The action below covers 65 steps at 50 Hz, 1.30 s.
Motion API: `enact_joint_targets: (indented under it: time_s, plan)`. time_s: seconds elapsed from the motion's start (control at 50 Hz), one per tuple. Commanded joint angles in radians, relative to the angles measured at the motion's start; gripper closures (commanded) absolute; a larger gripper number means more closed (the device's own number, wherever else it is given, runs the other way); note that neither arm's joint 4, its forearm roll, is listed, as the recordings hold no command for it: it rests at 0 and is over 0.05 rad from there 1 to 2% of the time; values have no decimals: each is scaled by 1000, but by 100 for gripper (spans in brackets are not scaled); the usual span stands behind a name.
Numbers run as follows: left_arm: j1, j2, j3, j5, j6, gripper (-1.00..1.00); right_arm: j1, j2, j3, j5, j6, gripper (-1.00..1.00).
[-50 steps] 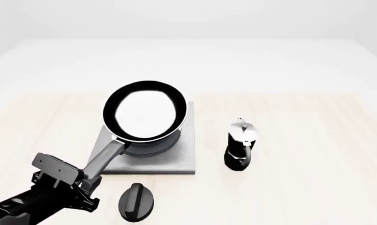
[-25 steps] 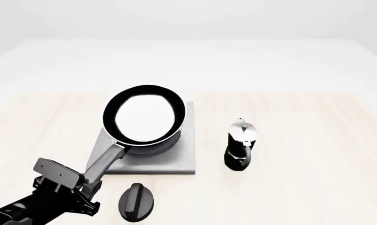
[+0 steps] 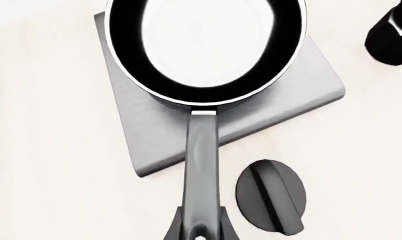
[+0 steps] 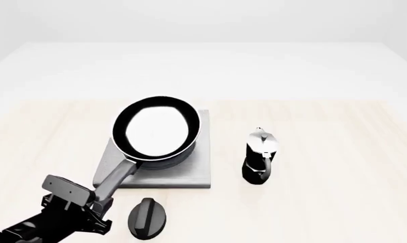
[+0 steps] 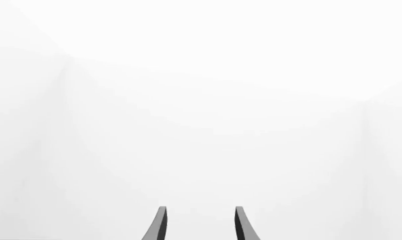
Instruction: Put the frying pan on the stove.
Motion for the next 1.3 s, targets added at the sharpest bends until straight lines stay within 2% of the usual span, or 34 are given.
enact_joint_targets:
  time_s: [0.02, 0.62, 0.78, 0.8, 1.14, 1.3]
  plan:
    - [1, 23, -1, -62, -1, 100, 4, 0, 6, -3, -6, -100]
    - [30, 98, 23, -148, -6, 100, 17, 0, 29, -20, -20, -100]
    - [37, 94, 18, -129, -5, 100, 17, 0, 35, -23, -20, -100]
    - [39, 91, 17, -124, -5, -100, 17, 0, 35, -23, -21, -100]
    - [35, 4, 3, -31, -9, -100, 24, 0, 32, -19, -20, -100]
    - [30, -122, -48, 96, -14, -100, 27, 0, 39, -23, -18, -100]
